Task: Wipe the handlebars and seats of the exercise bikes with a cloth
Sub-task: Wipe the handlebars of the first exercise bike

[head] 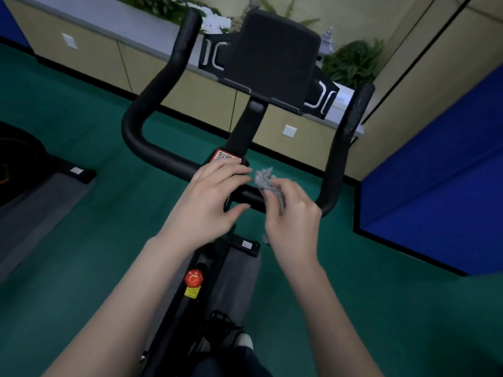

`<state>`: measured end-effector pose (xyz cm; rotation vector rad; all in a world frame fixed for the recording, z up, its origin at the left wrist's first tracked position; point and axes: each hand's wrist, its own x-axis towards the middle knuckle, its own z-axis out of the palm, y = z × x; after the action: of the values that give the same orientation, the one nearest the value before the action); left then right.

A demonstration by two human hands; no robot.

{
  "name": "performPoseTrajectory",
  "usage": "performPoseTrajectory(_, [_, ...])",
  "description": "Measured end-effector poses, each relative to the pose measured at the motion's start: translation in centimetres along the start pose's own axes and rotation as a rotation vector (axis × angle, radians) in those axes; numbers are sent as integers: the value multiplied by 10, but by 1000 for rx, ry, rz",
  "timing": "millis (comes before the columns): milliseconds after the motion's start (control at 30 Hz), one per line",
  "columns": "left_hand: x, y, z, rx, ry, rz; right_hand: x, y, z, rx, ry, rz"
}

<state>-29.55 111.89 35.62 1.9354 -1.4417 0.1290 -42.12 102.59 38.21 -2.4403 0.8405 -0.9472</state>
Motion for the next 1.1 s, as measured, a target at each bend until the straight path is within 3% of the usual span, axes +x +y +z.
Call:
performPoseTrajectory(233, [-1,-1,3,39,21,37,-34,18,-9,105,316,120])
performPoseTrajectory(367, [-2,-3,3,36,10,51,-75,8,6,284,496,410])
performPoseTrajectory(467, [-2,-4,0,14,-26,62,-95,-1,26,444,457,671])
performPoseTrajectory(700, [0,-9,-11,-49,-117,65,-65,-16,68,774,449,874])
performPoseTrajectory(867, [4,-12,-18,-119,-135,74,-55,-36,90,1008,414,914])
performPoseTrajectory(1100, [3,-12,-17,-131,-128,81,-49,-30,79,1147,394,1006])
